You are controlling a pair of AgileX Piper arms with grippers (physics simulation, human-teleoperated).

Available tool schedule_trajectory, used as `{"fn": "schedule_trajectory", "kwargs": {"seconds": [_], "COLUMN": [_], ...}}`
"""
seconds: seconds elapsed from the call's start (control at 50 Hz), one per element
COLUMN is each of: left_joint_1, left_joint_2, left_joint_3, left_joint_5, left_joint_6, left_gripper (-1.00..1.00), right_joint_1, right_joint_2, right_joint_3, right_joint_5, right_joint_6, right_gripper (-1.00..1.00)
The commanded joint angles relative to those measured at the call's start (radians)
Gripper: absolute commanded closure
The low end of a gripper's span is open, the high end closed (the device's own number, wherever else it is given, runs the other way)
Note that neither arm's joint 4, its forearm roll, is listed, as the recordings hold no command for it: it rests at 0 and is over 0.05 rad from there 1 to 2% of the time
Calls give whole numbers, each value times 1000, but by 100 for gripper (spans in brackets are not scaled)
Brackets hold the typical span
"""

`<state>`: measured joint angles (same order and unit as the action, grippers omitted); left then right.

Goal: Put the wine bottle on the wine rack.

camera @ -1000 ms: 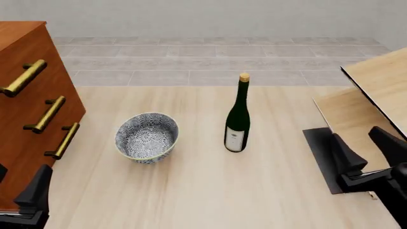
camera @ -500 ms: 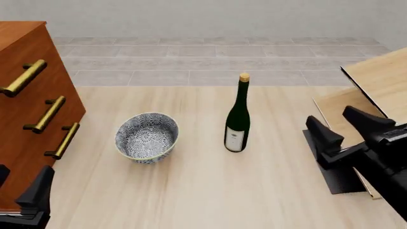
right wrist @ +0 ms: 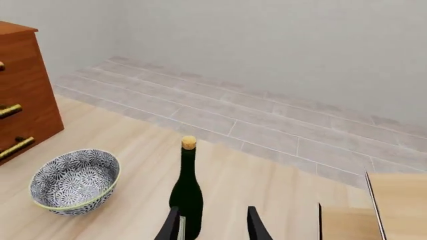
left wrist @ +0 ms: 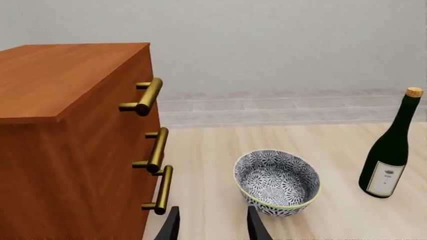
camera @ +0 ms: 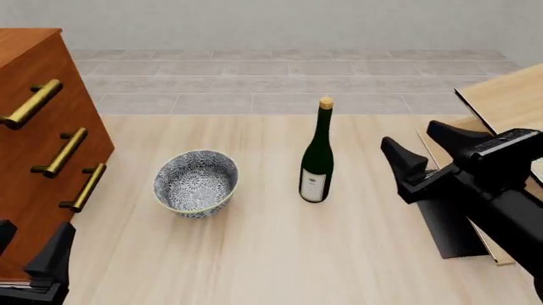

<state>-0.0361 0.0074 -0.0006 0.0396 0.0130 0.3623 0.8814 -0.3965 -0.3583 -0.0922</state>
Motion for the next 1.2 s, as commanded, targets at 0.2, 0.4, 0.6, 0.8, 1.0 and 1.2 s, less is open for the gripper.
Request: {"fn": "schedule_trajectory", "kwargs": {"seconds": [0.2, 0.4, 0.6, 0.8, 1.0, 1.2], "left_joint_1": [3, 0, -1, -6, -10, -9], "left_joint_2": [-5, -6, -6, -6, -6, -6], "left_joint_3": [0, 0, 0, 0, 0, 0], "left_joint_5": [10, 23, 29, 36, 34, 30], "left_joint_6": [1, 7, 2, 4, 6, 6], "left_gripper": [-100, -100, -100, -100, -100, -100], "right_joint_1": [49, 51, 52, 63, 73, 82], "right_joint_2": [129, 169, 224, 279, 343, 390], "right_joint_3": [-94, -149, -195, -238, -271, -304], "right_joint_5": [-20, -18, -5, 4, -11, -24], "right_joint_6": [6, 29, 53, 57, 55, 57], "right_gripper": [-100, -100, -100, -100, -100, -100]}}
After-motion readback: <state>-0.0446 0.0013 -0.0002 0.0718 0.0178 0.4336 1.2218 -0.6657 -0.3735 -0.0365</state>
